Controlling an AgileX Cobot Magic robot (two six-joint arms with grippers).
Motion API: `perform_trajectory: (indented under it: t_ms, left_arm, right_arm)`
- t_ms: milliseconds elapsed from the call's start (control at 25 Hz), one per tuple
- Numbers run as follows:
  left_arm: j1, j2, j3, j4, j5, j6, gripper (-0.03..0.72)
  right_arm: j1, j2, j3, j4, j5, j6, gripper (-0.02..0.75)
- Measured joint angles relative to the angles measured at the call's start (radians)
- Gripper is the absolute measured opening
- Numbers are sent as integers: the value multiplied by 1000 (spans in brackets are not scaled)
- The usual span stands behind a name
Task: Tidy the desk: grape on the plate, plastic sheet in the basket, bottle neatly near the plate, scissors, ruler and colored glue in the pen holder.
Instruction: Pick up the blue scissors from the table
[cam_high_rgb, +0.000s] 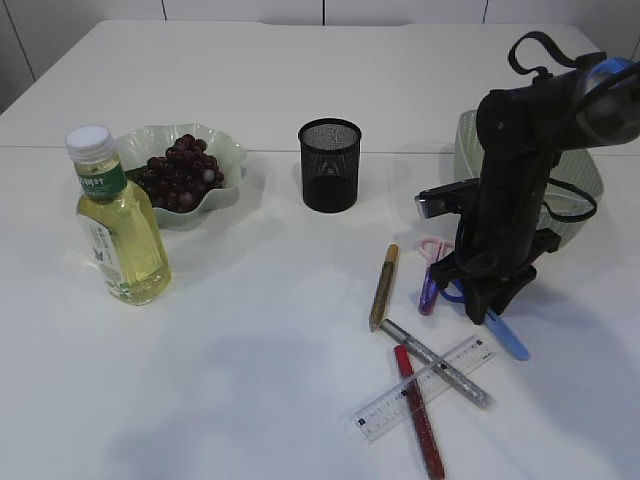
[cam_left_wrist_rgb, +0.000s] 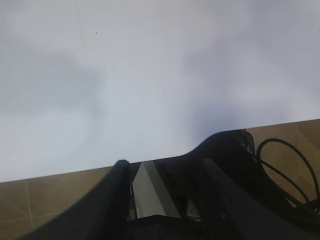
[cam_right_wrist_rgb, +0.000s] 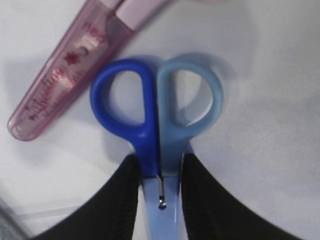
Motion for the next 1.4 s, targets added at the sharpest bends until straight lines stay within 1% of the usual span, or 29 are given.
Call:
perform_trajectory:
  t_ms: [320,640,1400]
  left_arm:
    - [0,0,0,-2,0,0,326]
    - [0,0,0,-2,0,0,325]
    - [0,0,0,-2,0,0,322]
  right_arm:
    - [0,4,-4,4,0,0,250]
    - [0,6,-6,4,0,2,197]
    - [0,8,-10,12,30,14,195]
